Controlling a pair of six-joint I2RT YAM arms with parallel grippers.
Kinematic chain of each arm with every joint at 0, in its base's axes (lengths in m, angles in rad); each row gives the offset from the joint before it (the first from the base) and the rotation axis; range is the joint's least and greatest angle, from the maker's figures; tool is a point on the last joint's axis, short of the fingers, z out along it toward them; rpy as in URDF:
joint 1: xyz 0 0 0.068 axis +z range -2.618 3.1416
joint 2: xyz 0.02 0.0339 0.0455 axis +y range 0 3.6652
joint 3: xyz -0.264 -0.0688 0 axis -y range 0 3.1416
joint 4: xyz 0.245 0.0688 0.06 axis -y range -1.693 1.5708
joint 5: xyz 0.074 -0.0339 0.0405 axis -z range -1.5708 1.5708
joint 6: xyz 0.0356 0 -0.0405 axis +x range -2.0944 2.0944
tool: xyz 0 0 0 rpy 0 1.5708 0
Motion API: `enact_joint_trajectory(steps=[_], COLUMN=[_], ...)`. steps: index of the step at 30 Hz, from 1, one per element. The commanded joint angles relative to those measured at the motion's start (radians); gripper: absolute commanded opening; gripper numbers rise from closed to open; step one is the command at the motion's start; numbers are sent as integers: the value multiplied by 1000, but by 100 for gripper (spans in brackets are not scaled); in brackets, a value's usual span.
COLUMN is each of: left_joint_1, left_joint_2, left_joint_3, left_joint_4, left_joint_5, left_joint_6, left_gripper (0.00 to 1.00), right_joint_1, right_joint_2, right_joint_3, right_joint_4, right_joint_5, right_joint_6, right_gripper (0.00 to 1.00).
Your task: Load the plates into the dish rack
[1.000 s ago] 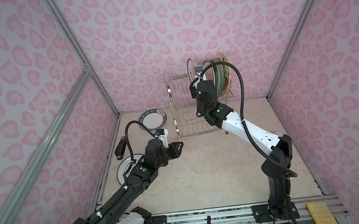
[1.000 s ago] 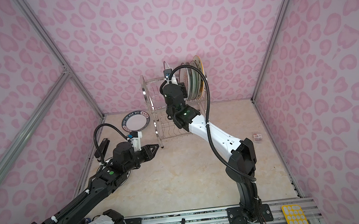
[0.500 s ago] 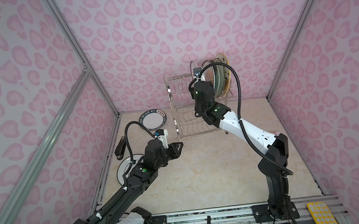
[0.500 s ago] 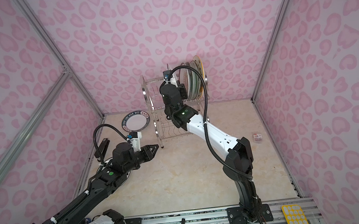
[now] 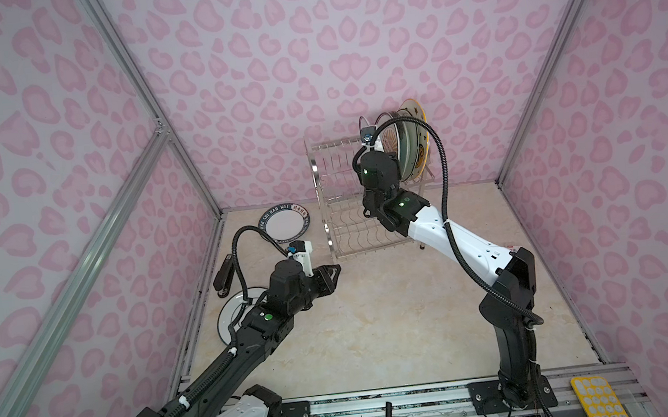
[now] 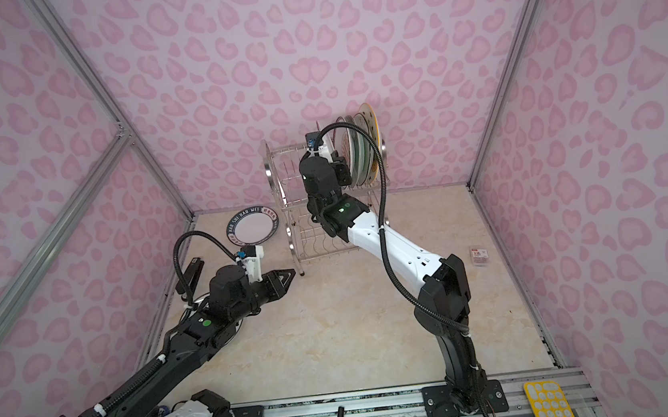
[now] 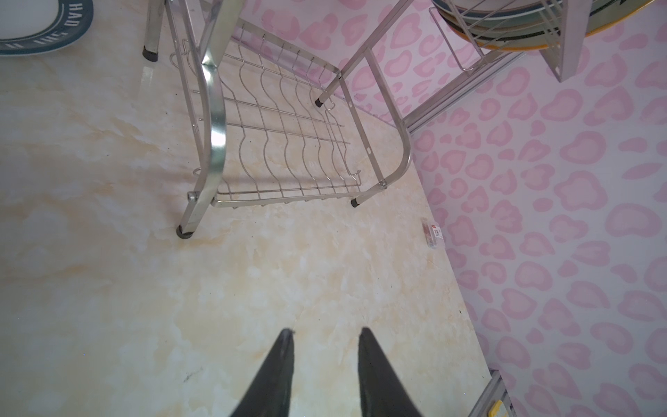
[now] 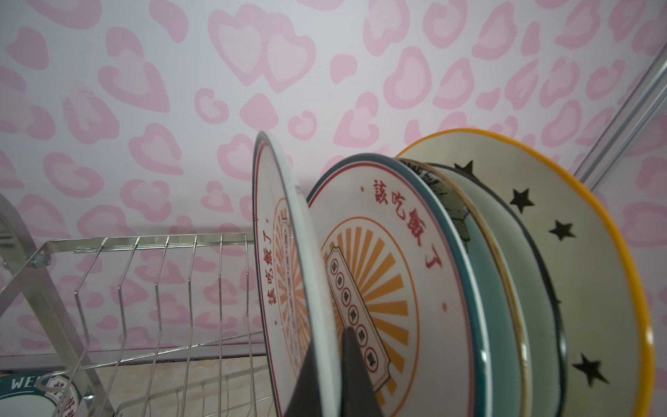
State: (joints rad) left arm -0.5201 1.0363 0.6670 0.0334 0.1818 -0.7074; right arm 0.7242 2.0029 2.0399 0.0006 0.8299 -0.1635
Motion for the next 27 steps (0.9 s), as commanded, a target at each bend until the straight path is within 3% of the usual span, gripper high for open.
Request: enact_joint_trajectory(steps=[1, 27], left_joint_1=[1, 0], left_joint_2=[3, 4], left_joint_3=[-2, -1], left_joint_4=[25, 26], left_joint_5=[-10, -8], left_joint_6=[9, 6], left_gripper=[33, 33], right_joint_1=[-2, -17], right_joint_2=[10, 8], right_joint_3=[5, -14], right_joint_4=[13, -43], right_joint_5=[-4, -51], right_joint_6=[18, 72], right_gripper=[0, 0])
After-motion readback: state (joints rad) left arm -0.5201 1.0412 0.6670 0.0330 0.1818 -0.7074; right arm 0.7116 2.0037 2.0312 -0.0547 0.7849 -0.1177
